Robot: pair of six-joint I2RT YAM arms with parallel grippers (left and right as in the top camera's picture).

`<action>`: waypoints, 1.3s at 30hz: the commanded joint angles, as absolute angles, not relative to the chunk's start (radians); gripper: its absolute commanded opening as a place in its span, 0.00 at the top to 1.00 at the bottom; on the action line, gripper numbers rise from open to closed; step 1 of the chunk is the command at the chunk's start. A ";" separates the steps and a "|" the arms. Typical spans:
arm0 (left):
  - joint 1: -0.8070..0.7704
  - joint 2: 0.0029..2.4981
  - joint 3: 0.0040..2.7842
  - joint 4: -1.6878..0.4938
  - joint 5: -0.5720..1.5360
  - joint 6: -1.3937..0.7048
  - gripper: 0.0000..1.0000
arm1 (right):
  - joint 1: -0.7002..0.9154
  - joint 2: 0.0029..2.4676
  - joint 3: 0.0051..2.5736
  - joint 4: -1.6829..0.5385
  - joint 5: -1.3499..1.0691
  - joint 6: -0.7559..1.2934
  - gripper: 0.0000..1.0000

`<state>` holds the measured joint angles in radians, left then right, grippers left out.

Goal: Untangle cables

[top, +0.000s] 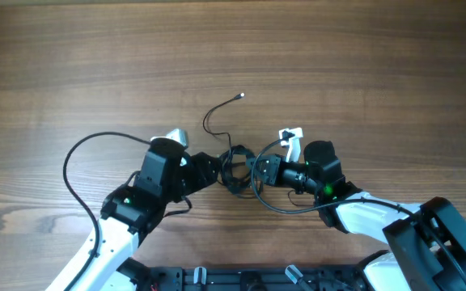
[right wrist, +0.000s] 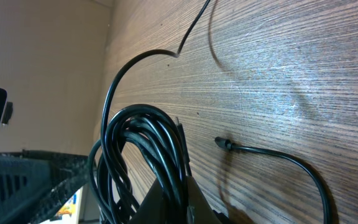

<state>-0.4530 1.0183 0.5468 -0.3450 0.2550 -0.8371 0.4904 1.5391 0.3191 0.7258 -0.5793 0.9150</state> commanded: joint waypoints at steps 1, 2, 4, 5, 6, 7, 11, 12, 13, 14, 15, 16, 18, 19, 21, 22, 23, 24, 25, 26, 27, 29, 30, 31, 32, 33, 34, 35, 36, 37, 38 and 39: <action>-0.450 1.077 0.542 -0.310 0.269 -0.792 0.52 | 0.492 1.554 0.316 0.733 -0.604 0.919 0.95; -0.450 1.097 0.542 -0.306 0.269 -0.792 0.52 | 0.492 1.554 0.316 0.733 -0.604 0.919 0.95; -0.451 1.158 0.542 -0.282 0.285 -0.793 0.57 | 0.492 1.554 0.316 0.733 -0.604 0.919 0.95; -0.453 1.180 0.542 -0.256 0.305 -0.792 0.58 | 0.492 1.554 0.316 0.733 -0.604 0.919 0.95; -0.459 1.203 0.542 -0.212 0.338 -0.792 0.58 | 0.492 1.554 0.316 0.733 -0.604 0.919 0.96; -0.466 1.222 0.542 -0.162 0.369 -0.792 0.58 | 0.492 1.554 0.316 0.733 -0.604 0.919 0.95; -0.500 1.254 0.542 0.010 0.400 -0.834 0.86 | 0.492 1.554 0.316 0.733 -0.624 0.918 0.95; -0.500 1.254 0.542 0.031 0.400 -0.863 0.96 | 0.492 1.554 0.316 0.733 -0.629 0.918 0.95; -0.498 1.254 0.542 0.051 0.398 -0.885 0.96 | 0.492 1.554 0.316 0.733 -0.630 0.917 0.96; -0.493 1.254 0.542 0.070 0.395 -0.905 0.96 | 0.492 1.554 0.316 0.732 -0.630 0.917 0.96; -0.489 1.254 0.543 0.083 0.390 -0.925 0.96 | 0.492 1.554 0.316 0.732 -0.630 0.917 0.95; -0.478 1.254 0.542 0.096 0.380 -0.964 0.96 | 0.492 1.554 0.316 0.732 -0.630 0.917 0.96; -0.442 1.253 0.543 0.097 0.340 -1.085 0.96 | 0.492 1.554 0.316 0.731 -0.630 0.916 0.95; -0.419 1.253 0.543 0.097 0.332 -1.138 0.96 | 0.492 1.554 0.316 0.728 -0.630 0.917 0.95; -0.372 1.253 0.542 0.089 0.331 -1.272 0.96 | 0.492 1.554 0.316 0.723 -0.630 0.917 0.95; -0.351 1.253 0.542 0.081 0.332 -1.336 0.96 | 0.492 1.554 0.316 0.721 -0.630 0.917 0.95; -0.338 1.253 0.542 0.073 0.331 -1.384 0.96 | 0.492 1.554 0.316 0.721 -0.630 0.918 0.94; -0.313 1.253 0.542 0.049 0.331 -1.486 0.96 | 0.492 1.554 0.316 0.721 -0.630 0.917 0.92; -0.298 1.253 0.542 0.037 0.331 -1.525 0.96 | 0.492 1.554 0.316 0.721 -0.630 0.918 0.85; -0.294 1.253 0.542 0.036 0.330 -1.526 0.96 | 0.492 1.554 0.316 0.721 -0.630 0.918 0.75; -0.292 1.253 0.542 0.036 0.323 -1.522 0.96 | 0.492 1.554 0.316 0.721 -0.630 0.918 0.67; -0.292 1.253 0.542 0.031 0.313 -1.473 0.96 | 0.492 1.554 0.316 0.721 -0.630 0.918 0.50; -0.292 1.253 0.542 0.027 0.307 -1.436 0.96 | 0.492 1.554 0.316 0.721 -0.630 0.920 0.43; -0.292 1.253 0.542 0.007 0.293 -1.417 0.96 | 0.492 1.554 0.316 0.721 -0.630 0.921 0.33; -0.292 1.253 0.542 -0.019 0.281 -1.418 0.96 | 0.492 1.554 0.316 0.721 -0.631 0.927 0.29; -0.293 1.253 0.542 -0.036 0.275 -1.418 0.96 | 0.492 1.554 0.316 0.722 -0.639 0.946 0.28; -0.296 1.253 0.542 -0.045 0.274 -1.417 0.96 | 0.492 1.554 0.316 0.725 -0.659 0.950 0.28; -0.302 1.253 0.542 -0.049 0.274 -1.414 0.96 | 0.492 1.554 0.316 0.729 -0.675 0.950 0.28; -0.319 1.253 0.542 -0.047 0.266 -1.372 0.96 | 0.492 1.554 0.316 0.733 -0.683 0.952 0.28; -0.342 1.253 0.542 -0.045 0.251 -1.325 0.96 | 0.492 1.554 0.316 0.733 -0.682 0.970 0.28; -0.366 1.253 0.542 -0.046 0.232 -1.305 0.96 | 0.492 1.554 0.316 0.732 -0.679 0.991 0.29; -0.399 1.253 0.542 -0.043 0.202 -1.288 0.96 | 0.492 1.554 0.316 0.732 -0.675 1.034 0.35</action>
<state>-0.3279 1.2530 0.5377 -0.0494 0.2726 -1.3876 0.4942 1.5394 0.3275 0.7258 -0.6544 0.9565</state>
